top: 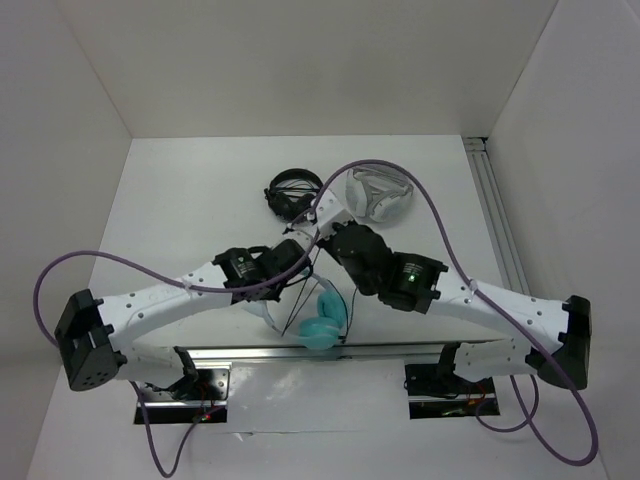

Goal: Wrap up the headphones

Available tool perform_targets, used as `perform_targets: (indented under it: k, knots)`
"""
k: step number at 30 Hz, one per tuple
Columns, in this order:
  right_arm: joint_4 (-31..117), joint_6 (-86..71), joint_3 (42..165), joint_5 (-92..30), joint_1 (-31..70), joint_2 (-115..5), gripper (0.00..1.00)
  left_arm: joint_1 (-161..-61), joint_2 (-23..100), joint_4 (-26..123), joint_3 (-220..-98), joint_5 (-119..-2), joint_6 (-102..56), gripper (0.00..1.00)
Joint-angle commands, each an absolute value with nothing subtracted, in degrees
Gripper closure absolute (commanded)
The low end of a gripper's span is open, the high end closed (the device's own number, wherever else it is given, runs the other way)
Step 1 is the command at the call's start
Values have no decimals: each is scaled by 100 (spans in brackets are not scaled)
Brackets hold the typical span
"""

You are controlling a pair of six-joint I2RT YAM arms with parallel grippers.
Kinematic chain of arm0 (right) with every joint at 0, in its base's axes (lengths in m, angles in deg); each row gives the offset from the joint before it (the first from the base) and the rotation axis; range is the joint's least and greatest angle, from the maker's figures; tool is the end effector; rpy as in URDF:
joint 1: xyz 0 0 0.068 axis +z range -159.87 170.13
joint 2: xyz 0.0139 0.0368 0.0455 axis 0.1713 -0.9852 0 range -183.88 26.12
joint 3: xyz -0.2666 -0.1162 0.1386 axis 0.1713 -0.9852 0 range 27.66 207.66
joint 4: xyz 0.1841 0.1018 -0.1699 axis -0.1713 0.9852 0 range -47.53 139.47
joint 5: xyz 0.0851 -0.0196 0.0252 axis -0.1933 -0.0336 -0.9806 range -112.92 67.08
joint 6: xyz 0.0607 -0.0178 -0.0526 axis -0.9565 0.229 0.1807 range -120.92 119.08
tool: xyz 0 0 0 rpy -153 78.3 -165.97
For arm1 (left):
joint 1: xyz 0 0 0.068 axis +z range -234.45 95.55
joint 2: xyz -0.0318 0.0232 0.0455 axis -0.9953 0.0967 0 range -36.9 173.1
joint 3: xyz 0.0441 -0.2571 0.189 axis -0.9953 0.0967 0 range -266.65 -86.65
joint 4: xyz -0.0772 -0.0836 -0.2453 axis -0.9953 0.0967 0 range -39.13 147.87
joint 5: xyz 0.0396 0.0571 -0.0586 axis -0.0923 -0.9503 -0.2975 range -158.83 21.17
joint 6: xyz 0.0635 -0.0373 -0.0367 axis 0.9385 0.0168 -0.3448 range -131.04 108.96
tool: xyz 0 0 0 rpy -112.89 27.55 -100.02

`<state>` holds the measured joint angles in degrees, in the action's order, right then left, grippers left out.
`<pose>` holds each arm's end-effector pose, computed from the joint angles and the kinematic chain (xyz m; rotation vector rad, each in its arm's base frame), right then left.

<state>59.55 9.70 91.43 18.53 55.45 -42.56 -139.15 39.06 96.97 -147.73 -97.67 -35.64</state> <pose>0.1613 0.2371 0.3969 -0.7443 1.6998 -0.0470 0.1850 -0.2016 0.2918 0.4768 2.3982 0.0804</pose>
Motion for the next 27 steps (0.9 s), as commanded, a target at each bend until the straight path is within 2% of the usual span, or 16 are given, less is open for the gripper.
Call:
perform_targets:
  k: [1, 12, 19, 25, 27]
  knots:
    - [5900, 1262, 9341, 1690, 4930, -3805, 100, -14438, 3562, 9877, -14774, -9671, -3434, 100]
    - [5540, 947, 8875, 1022, 4137, -3716, 100, -14545, 1866, 9745, -14580, -8782, -3267, 100]
    - [4925, 551, 8383, -190, 3812, -3900, 100, -14545, 1478, 10403, -15484, -8931, -3450, 100]
    - [4074, 164, 8075, -885, 3760, -4506, 100, -14545, 1196, 10597, -16425, -8869, -3644, 100]
    - [3679, -46, 7961, -1454, 3760, -4716, 100, -14545, 1144, 10597, -16645, -8721, -3697, 100]
